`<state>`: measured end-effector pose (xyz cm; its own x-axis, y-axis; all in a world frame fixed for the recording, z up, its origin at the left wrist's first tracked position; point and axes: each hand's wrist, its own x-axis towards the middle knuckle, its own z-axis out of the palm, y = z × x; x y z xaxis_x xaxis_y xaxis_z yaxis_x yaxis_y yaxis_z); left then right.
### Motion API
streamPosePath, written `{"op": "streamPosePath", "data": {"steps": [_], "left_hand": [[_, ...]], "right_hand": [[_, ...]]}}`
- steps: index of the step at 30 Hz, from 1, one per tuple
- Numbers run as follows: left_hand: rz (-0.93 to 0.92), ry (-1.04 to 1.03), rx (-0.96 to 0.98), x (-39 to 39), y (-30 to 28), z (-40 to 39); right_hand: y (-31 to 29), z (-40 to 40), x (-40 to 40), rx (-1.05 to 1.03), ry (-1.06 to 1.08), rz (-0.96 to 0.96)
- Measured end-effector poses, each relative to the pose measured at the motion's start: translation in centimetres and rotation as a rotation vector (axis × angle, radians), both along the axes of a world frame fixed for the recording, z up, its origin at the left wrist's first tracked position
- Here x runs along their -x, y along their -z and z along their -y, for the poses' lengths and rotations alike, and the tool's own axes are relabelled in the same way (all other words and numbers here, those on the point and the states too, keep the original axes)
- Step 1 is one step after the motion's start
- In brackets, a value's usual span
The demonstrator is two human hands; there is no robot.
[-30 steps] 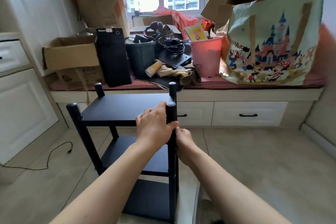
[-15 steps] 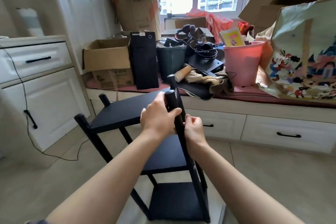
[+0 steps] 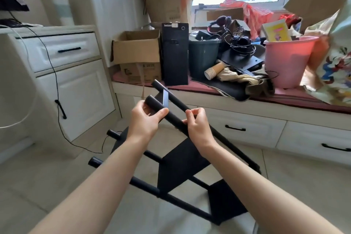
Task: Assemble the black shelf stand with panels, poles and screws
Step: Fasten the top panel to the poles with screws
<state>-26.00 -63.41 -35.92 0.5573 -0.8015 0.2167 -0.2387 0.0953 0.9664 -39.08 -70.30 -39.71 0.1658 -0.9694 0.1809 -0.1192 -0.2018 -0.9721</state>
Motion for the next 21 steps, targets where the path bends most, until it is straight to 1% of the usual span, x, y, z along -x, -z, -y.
{"op": "streamPosePath", "data": {"steps": [4,8,15,21], "left_hand": [[-0.159,0.003,-0.036,-2.9,3.6,-1.8],[-0.25,0.025,-0.096,-5.0,7.7,-3.6],[-0.268,0.045,-0.189,-7.3,15.7,-5.7],[-0.309,0.061,-0.239,-8.0,20.7,-6.9]], "right_hand": [[1.8,-1.2,-1.5,0.002,-0.067,-0.068],[5.0,-1.8,-2.9,-0.025,-0.129,-0.14],[10.2,-2.8,-3.9,-0.082,-0.227,-0.29],[13.5,-3.4,-4.1,-0.134,-0.302,-0.398]]}}
